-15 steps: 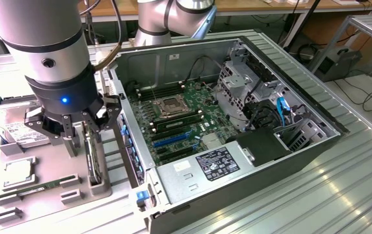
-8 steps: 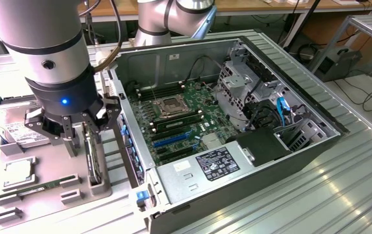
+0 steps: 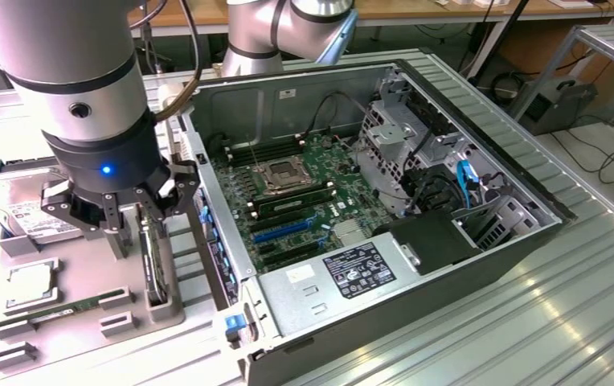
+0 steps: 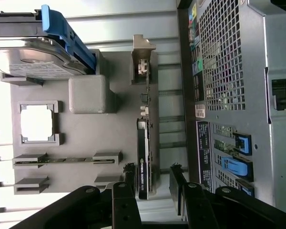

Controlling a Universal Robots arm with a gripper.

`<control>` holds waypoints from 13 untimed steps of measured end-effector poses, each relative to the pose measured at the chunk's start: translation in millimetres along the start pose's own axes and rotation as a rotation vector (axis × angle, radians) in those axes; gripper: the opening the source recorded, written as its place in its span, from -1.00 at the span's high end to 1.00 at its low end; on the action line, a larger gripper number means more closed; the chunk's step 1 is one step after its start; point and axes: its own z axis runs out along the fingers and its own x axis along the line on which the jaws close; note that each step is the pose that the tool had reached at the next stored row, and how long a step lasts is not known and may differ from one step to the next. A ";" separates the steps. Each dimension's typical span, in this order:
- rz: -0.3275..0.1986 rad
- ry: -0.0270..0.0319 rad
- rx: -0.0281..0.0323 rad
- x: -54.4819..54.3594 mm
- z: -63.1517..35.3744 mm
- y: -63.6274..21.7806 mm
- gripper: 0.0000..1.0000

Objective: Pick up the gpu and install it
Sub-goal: 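Pick up the gpu and move the gpu toward the slot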

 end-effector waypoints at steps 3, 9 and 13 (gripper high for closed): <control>0.000 0.0000 0.0001 0.2 0.9 -0.1 0.15; 0.000 0.0000 0.0000 1.6 12.6 -0.6 0.15; 0.000 0.0000 -0.0001 7.2 56.6 19.0 0.15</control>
